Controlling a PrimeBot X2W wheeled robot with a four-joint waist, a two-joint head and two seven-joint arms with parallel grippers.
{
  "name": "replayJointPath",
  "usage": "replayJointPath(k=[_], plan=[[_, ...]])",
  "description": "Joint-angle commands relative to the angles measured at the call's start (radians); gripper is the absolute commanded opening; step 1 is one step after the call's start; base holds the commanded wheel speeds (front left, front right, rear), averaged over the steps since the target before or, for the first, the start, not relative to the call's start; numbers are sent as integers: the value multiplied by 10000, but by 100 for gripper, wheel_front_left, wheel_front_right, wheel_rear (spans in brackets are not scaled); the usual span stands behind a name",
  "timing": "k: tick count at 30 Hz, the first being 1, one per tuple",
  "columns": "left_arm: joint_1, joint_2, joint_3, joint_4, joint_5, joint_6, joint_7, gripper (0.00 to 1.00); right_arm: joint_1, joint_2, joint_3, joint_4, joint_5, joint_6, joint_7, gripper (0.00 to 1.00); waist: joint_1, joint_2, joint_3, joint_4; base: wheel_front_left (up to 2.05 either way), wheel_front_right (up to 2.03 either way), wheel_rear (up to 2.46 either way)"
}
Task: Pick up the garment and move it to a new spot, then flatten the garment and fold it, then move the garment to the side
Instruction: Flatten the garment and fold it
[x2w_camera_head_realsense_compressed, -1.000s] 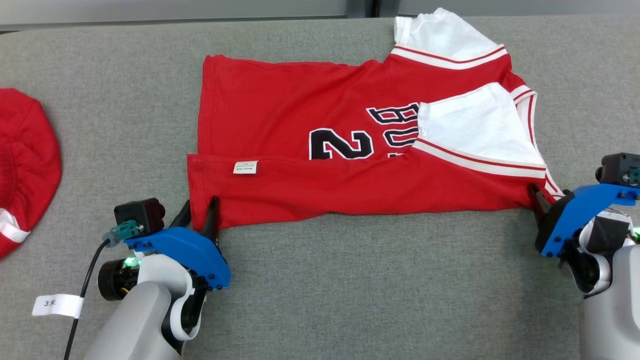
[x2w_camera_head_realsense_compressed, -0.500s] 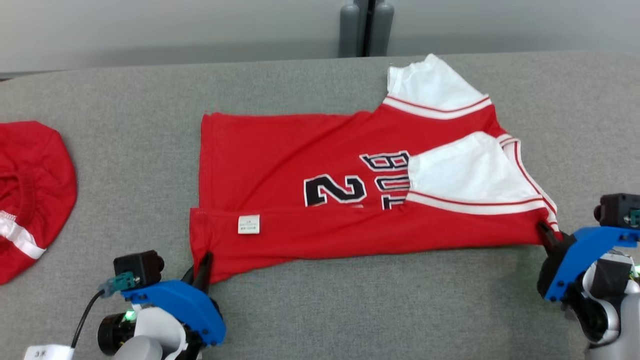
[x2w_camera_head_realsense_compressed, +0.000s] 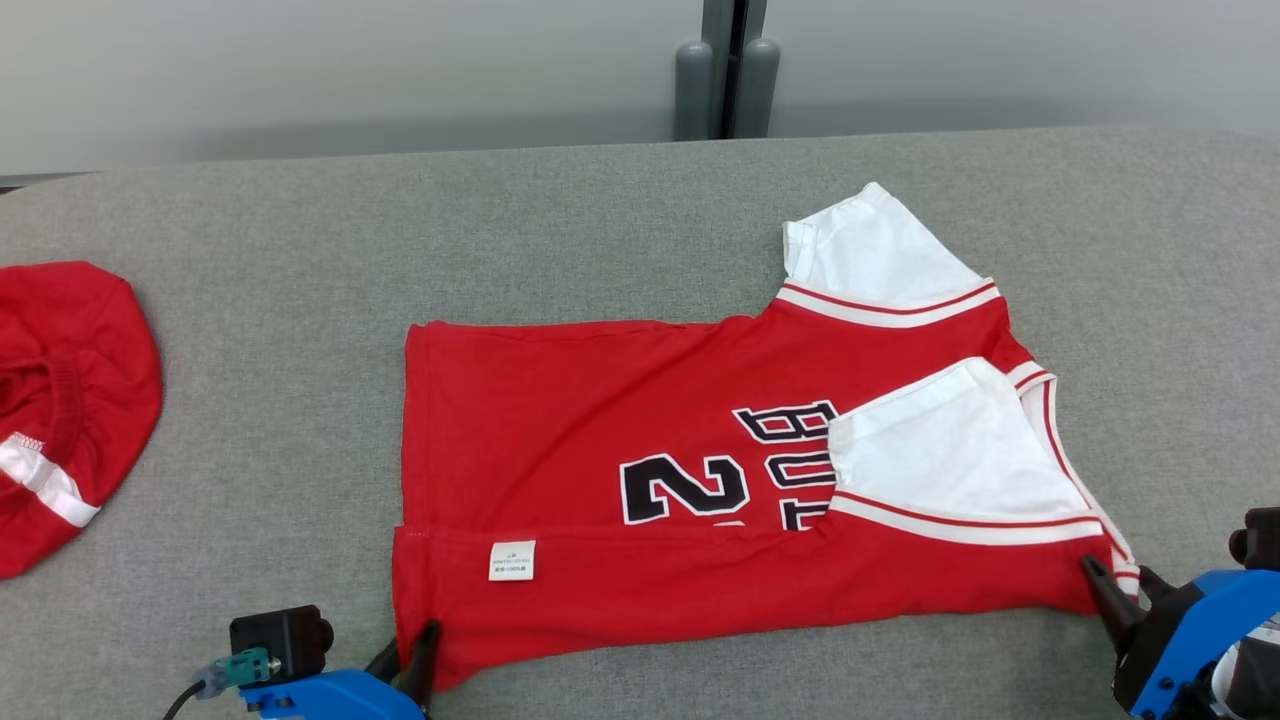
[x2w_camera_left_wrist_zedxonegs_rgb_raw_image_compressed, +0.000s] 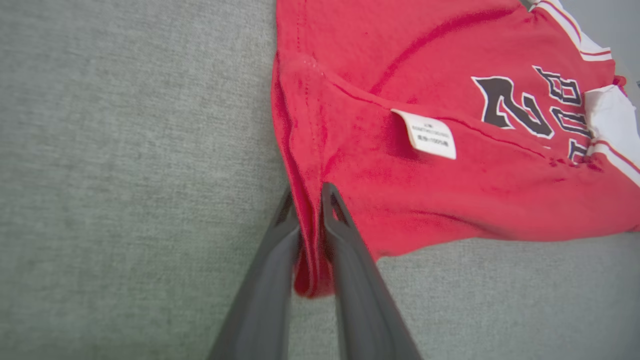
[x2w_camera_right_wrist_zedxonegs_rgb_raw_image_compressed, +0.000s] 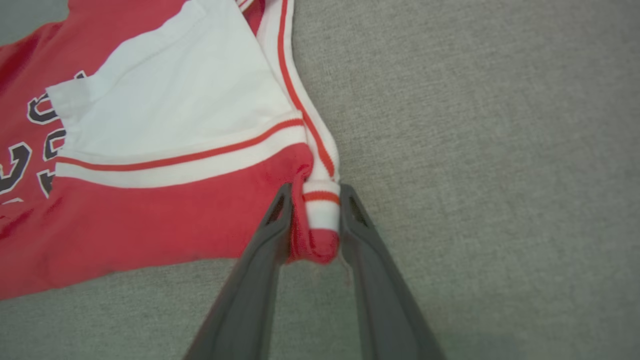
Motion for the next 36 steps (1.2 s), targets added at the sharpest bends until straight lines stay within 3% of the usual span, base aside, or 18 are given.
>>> replayJointPath(k=[1, 8, 13, 18, 23, 27, 32, 36], plan=[[41, 135, 60, -99, -1, 41, -17, 100, 76, -36, 70, -55, 34, 6, -49, 100, 0, -1, 58, -6, 0, 0, 0], [-1000, 604, 427, -85, 107, -242, 84, 100, -1302, -36, 749, -1000, -655, 6, 421, 100, 0, -1, 475, -174, 0, 0, 0], [-3006, 1153, 435, 355, 282, -919, 913, 100, -3401, -362, 1655, -1305, -1136, 6, 1164, 100, 0, -1, 1118, -190, 0, 0, 0], [-4932, 1583, 311, 1135, 513, -1615, 1727, 100, -5660, -754, 2462, -309, -1001, 6, 1246, 100, 0, -1, 1879, -301, 0, 0, 0], [-6192, 1263, 348, 1954, 184, -2113, 2051, 100, -7142, -872, 3056, 978, -784, 6, 950, 100, 0, -1, 2553, -336, 0, 0, 0], [-6960, 1144, 459, 2582, -257, -2612, 2340, 100, -7965, -971, 3552, 1764, -642, 6, 700, 100, 0, -1, 3018, -468, 0, 0, 0], [-7660, 1594, -70, 2992, 21, -3205, 3249, 100, -8698, -928, 3975, 2319, -424, 4, 259, 100, 0, -1, 3488, -734, 0, 0, 0], [-7496, 1712, -350, 2855, 199, -3341, 3339, 100, -8857, -919, 4037, 2510, -290, 6, -163, 100, 0, -1, 3671, -837, 0, 0, 0]])
